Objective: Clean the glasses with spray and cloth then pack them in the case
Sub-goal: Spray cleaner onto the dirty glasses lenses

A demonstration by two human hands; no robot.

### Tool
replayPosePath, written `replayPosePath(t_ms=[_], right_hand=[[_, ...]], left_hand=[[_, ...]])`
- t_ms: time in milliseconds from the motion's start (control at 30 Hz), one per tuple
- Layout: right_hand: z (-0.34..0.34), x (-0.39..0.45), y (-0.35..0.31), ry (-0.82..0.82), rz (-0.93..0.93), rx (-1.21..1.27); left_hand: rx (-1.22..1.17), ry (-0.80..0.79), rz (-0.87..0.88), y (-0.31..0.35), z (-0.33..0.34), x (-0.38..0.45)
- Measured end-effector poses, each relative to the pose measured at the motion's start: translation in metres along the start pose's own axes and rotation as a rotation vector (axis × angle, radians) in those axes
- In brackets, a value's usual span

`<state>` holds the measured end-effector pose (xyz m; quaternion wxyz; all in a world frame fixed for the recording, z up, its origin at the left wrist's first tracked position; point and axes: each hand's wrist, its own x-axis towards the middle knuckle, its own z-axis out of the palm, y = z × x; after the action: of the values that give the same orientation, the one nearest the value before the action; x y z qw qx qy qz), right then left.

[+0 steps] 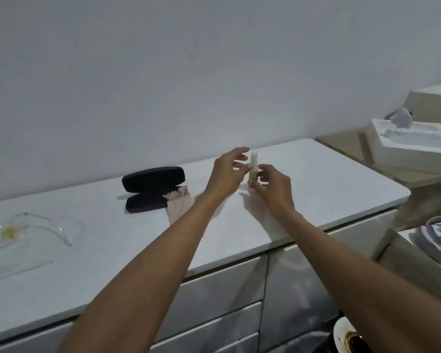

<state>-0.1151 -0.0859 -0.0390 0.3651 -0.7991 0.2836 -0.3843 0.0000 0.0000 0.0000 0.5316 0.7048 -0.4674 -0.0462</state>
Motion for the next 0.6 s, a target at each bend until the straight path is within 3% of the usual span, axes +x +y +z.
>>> replayPosePath(t_ms=[367, 600], right_hand=[[0.005, 0.012, 0.004, -0.014, 0.09, 0.092], [0.002, 0.016, 0.004, -0.003, 0.108, 0.067]], left_hand=[[-0.078, 0.062, -0.048, 0.001, 0.013, 0.021], [-0.207, 0.231, -0.097, 0.01, 0.007, 0.027]])
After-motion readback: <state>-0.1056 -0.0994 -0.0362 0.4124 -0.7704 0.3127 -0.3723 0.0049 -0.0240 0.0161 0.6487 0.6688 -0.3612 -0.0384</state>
